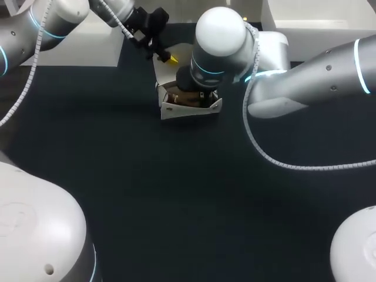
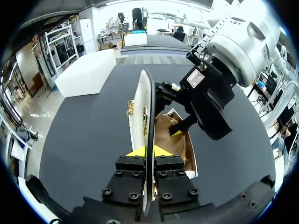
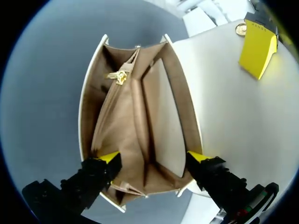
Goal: Pick up the bag, open it, inspect its contents, close it, and place it on the opposite side
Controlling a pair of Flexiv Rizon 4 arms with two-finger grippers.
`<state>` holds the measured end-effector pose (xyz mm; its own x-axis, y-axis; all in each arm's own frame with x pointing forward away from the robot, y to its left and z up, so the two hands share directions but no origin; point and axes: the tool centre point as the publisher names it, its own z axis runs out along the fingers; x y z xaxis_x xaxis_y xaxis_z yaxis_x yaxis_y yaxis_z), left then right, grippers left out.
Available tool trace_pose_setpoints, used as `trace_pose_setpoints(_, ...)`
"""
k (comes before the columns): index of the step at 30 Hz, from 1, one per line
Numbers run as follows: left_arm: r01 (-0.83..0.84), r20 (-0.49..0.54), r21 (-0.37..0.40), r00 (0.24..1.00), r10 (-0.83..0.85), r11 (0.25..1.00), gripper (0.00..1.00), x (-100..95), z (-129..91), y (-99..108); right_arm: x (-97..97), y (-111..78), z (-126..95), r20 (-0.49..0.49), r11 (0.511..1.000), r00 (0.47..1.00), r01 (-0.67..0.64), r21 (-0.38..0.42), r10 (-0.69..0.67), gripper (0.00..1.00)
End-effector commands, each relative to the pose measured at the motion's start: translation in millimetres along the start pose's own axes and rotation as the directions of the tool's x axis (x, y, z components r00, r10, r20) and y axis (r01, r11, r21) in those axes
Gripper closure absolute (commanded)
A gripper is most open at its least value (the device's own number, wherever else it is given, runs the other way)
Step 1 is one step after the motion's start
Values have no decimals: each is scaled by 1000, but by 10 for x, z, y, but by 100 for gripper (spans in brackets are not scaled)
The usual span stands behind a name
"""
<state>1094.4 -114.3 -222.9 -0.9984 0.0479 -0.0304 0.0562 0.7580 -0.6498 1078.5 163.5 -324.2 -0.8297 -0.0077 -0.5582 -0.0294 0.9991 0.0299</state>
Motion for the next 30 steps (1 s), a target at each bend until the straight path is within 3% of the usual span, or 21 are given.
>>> trace_pose_setpoints(1, -1, -4, 4, 1000, 1, 1000, 100, -13, 10, 5, 10, 6, 102, 1, 1000, 1000, 2, 2, -2, 0)
trace_pose_setpoints(10, -2, -2, 6, 1000, 2, 1000, 100, -14, 11, 8, 0, 5, 92, 4, 1000, 1000, 3, 2, -3, 0)
trace_pose_setpoints(11, -2, -1, 6, 1000, 2, 1000, 100, -13, 11, 9, -2, 6, 85, 6, 1000, 1000, 7, 2, -7, 6)
trace_pose_setpoints(12, -3, -1, 7, 1000, 3, 1000, 100, -11, 9, 11, -6, 10, 76, 8, 1000, 1000, 10, 2, -10, 23)
trace_pose_setpoints(14, -5, -1, 8, 1000, 5, 1000, 100, -5, 5, 12, -17, 12, 51, 13, 1000, 1000, 14, 0, -14, 45)
trace_pose_setpoints(16, -7, -1, 9, 1000, 7, 1000, 100, -1, 2, 11, -30, 14, 16, 21, 1000, 1000, 15, -1, -15, 55)
trace_pose_setpoints(22, -17, 9, 21, 1000, 17, 1000, 100, 25, -46, -17, -74, 14, -134, 73, 1000, 997, 9, 6, -10, 65)
trace_pose_setpoints(30, -26, 14, 19, 1000, 26, 999, 100, 22, 39, 41, -123, 39, -464, 171, 1000, 985, 13, 7, -14, 67)
